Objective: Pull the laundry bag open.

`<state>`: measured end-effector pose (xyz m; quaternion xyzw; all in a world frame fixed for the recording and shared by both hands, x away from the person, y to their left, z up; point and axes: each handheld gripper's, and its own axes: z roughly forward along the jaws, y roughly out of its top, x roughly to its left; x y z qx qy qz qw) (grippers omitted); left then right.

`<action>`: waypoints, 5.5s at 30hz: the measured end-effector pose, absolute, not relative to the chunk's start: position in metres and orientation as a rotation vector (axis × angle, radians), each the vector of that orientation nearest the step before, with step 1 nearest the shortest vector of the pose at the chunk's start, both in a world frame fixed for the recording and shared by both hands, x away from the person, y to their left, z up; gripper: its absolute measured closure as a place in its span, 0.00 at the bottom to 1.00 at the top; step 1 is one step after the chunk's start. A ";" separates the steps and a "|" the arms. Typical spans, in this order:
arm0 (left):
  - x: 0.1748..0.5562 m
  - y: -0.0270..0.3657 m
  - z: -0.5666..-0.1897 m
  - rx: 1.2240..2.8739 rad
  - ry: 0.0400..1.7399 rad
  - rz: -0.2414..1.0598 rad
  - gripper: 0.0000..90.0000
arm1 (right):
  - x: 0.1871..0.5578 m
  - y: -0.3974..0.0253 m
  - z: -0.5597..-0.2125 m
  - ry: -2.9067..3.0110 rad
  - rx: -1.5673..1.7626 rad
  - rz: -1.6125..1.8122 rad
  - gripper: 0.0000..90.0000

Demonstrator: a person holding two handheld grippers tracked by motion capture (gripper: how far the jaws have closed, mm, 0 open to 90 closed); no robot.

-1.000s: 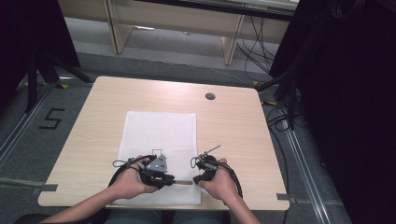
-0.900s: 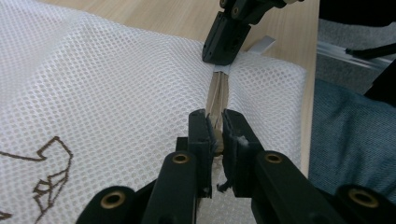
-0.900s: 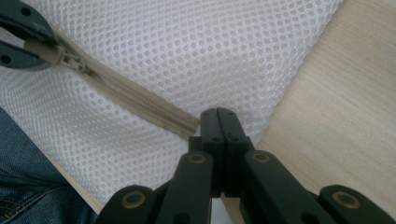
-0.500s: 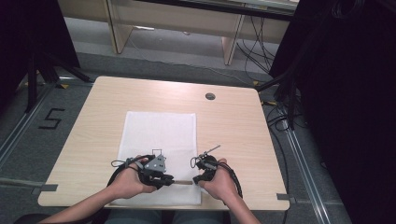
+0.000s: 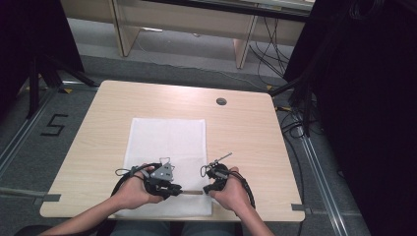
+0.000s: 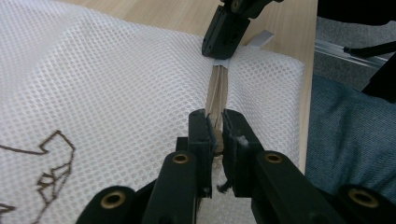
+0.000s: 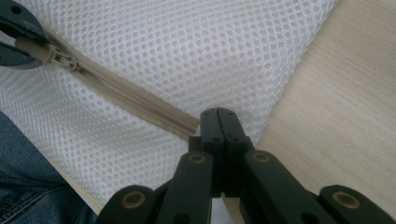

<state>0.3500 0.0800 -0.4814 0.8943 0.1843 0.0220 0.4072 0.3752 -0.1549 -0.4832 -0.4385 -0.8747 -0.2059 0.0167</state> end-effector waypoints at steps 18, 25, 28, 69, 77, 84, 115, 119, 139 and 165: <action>0.348 0.091 -0.480 2.265 0.468 0.063 0.91 | 0.375 -0.155 -0.483 -2.722 -1.369 -0.631 1.00; 0.348 0.094 -0.480 2.261 0.485 0.060 0.91 | 0.375 -0.155 -0.483 -2.721 -1.372 -0.634 1.00; 0.348 0.096 -0.479 2.265 0.480 0.067 0.91 | 0.375 -0.155 -0.483 -2.719 -1.371 -0.642 1.00; 0.345 0.112 -0.477 2.249 0.506 0.050 0.91 | 0.374 -0.154 -0.482 -2.726 -1.377 -0.637 1.00; 0.344 0.115 -0.476 2.255 0.505 0.061 0.91 | 0.373 -0.154 -0.482 -2.725 -1.383 -0.634 1.00; 0.344 0.118 -0.476 2.255 0.493 0.056 0.91 | 0.374 -0.154 -0.482 -2.725 -1.385 -0.634 1.00; 0.337 0.167 -0.477 2.294 0.603 0.061 0.91 | 0.373 -0.152 -0.481 -2.732 -1.401 -0.609 1.00; 0.336 0.178 -0.478 2.252 0.656 0.032 0.91 | 0.373 -0.153 -0.482 -2.742 -1.399 -0.601 1.00; 0.345 0.243 -0.490 2.353 0.828 0.161 0.91 | 0.376 -0.160 -0.478 -2.716 -1.504 -0.529 1.00; 0.363 0.243 -0.484 1.862 0.992 0.295 0.45 | 0.369 -0.167 -0.464 -2.719 -1.490 -0.813 0.83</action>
